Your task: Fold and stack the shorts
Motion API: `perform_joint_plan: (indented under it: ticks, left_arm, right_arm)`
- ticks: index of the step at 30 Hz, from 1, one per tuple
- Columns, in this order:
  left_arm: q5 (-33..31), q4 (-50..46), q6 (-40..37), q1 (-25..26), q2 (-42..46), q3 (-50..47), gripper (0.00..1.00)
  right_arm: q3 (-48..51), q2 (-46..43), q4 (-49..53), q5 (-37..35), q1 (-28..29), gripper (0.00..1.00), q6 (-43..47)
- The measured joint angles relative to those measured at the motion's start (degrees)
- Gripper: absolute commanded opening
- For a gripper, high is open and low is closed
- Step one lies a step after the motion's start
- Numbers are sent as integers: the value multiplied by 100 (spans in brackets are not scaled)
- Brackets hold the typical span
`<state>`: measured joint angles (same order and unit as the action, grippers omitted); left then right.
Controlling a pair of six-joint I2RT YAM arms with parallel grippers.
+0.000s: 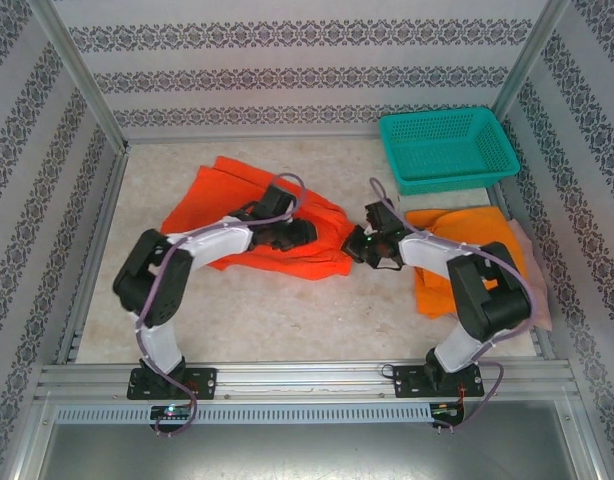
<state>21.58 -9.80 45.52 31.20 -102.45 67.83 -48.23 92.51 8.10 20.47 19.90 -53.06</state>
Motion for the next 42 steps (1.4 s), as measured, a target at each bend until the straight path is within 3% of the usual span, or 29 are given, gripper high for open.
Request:
perform_joint_plan:
  ticks: [3,7,15,20,24,27,29,30,33,35,37,42]
  left_arm:
    - [-66,-68,-136,-249,765,7,61]
    - [-136,-144,-258,-535,1445,-31,64]
    - [-140,-201,-328,-931,1810,-787,65]
    - [-118,-232,-326,-1104,1947,-1187,65]
    - [-81,-153,-299,-1241,2179,-1526,65]
    - [-61,-76,-260,-1379,2326,-1773,66]
    - [-66,-35,-214,-1464,2411,-1912,68]
    - [-68,-13,-195,-1497,2448,-1965,69]
    - [-63,46,-122,-1633,2651,-2135,77]
    - [-61,48,-66,-1711,2822,-2188,80]
    - [-24,127,-22,-1746,2940,-2186,80]
    - [254,304,50,-1744,2787,-2031,80]
  right_arm:
    - [-380,-446,1058,-275,-334,0,592]
    - [-1008,-977,2435,-627,-710,0,1340]
    - [-3095,-1032,4887,-1725,-887,0,2605]
    - [-4922,-293,6087,-2682,-474,0,2865]
    - [-6669,962,6828,-3322,444,0,2850]
    - [-8264,2269,7265,-3449,1121,33,2682]
    - [-9527,3285,7440,-3222,1513,61,2614]
    - [-10076,3700,7488,-3032,1644,70,2579]
    - [-11451,4697,7510,-2232,1954,78,2382]
    - [-11532,4741,7490,-1810,2013,79,2277]
    - [-10924,4308,7257,-1593,1943,81,2205]
    - [-7626,2120,5880,-1239,1469,93,1939]
